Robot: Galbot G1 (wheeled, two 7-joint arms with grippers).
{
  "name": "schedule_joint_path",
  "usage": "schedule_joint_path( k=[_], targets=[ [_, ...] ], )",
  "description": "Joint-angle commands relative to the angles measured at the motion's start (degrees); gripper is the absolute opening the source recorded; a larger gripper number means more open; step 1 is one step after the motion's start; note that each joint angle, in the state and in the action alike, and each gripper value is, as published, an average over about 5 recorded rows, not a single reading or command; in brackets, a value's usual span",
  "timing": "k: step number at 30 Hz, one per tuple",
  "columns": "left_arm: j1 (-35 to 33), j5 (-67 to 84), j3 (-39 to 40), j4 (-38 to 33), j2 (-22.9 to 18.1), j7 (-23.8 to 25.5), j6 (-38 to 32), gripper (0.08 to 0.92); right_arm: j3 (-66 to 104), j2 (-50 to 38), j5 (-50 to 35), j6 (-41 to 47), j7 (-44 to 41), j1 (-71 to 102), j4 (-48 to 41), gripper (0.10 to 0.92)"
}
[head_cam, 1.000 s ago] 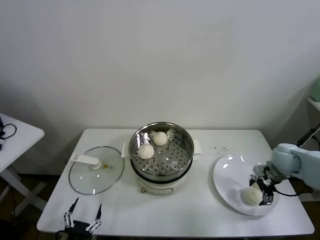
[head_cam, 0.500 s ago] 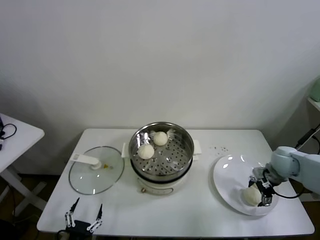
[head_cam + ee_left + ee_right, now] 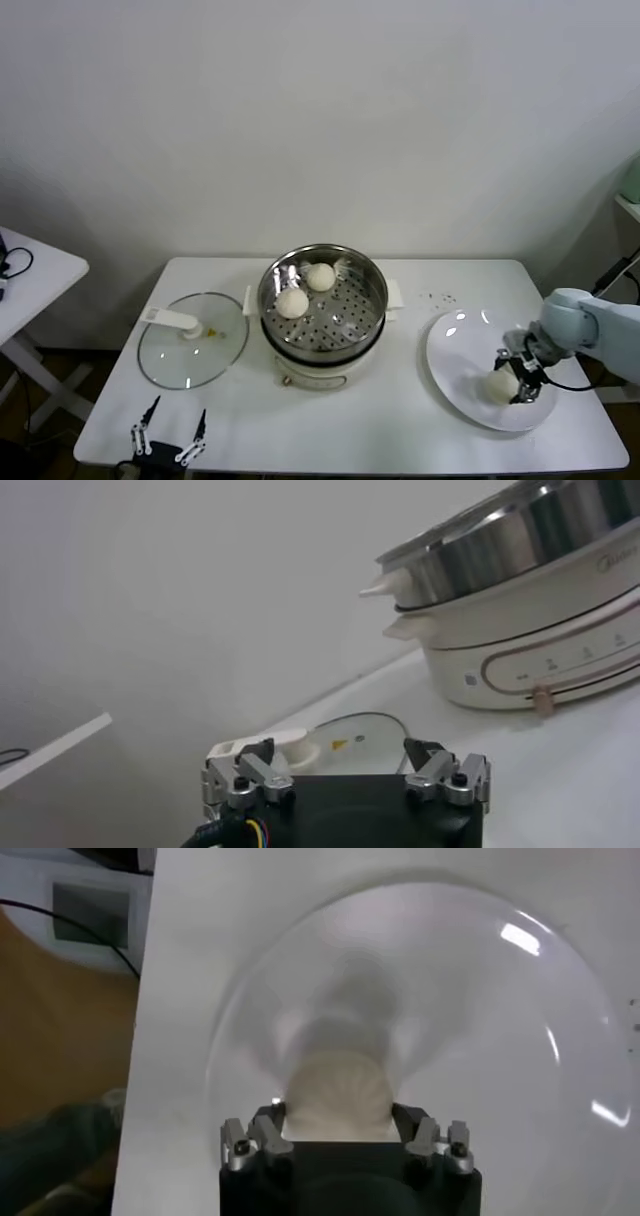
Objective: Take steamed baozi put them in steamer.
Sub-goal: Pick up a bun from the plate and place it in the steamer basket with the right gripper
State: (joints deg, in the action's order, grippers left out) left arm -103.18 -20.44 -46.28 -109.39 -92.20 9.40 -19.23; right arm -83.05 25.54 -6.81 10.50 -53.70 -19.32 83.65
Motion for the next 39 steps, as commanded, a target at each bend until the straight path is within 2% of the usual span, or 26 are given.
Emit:
schedule_joint_path(
  k=[1,6,11,19,23,29,39],
  targets=[
    [-0.4,-0.2,0.0,-0.7,-2.8,0.0,0.1,0.823,-7.9,1.5,-0.4,-2.4,-1.2,-12.3,3.1,0.713],
    [-0.7,-0.4,-0.1,-1.2,-2.8,0.0,0.1,0.823,-18.6,5.5,-4.3,-5.5,-2.6,-28.7,7.9,0.706],
    [-0.9,-0.3,-0.2,-1.6,-2.8,0.0,0.3,0.823,-21.3,10.9,-6.8,-10.3,-4.4,-40.3,10.7,0.704],
    [-1.0,0.0,-0.1,-2.1,-2.8,-0.1,0.4,0.823,-13.5,20.2,-8.9,-18.9,-5.1,-45.6,13.3,0.7],
    [-1.1,0.0,-0.1,-2.1,-2.8,-0.2,0.3,0.823,-9.8,24.8,-9.0,-20.4,-4.7,-45.0,16.6,0.69],
    [-1.1,-0.1,-0.1,-2.1,-2.8,-0.2,0.2,0.823,-5.9,31.9,-4.2,-20.4,-2.9,-38.9,19.1,0.681],
    [-1.6,0.0,-0.3,-2.6,-2.8,-0.3,0.1,0.823,-4.8,41.7,8.6,-21.4,0.0,-26.5,12.1,0.679]
  ],
)
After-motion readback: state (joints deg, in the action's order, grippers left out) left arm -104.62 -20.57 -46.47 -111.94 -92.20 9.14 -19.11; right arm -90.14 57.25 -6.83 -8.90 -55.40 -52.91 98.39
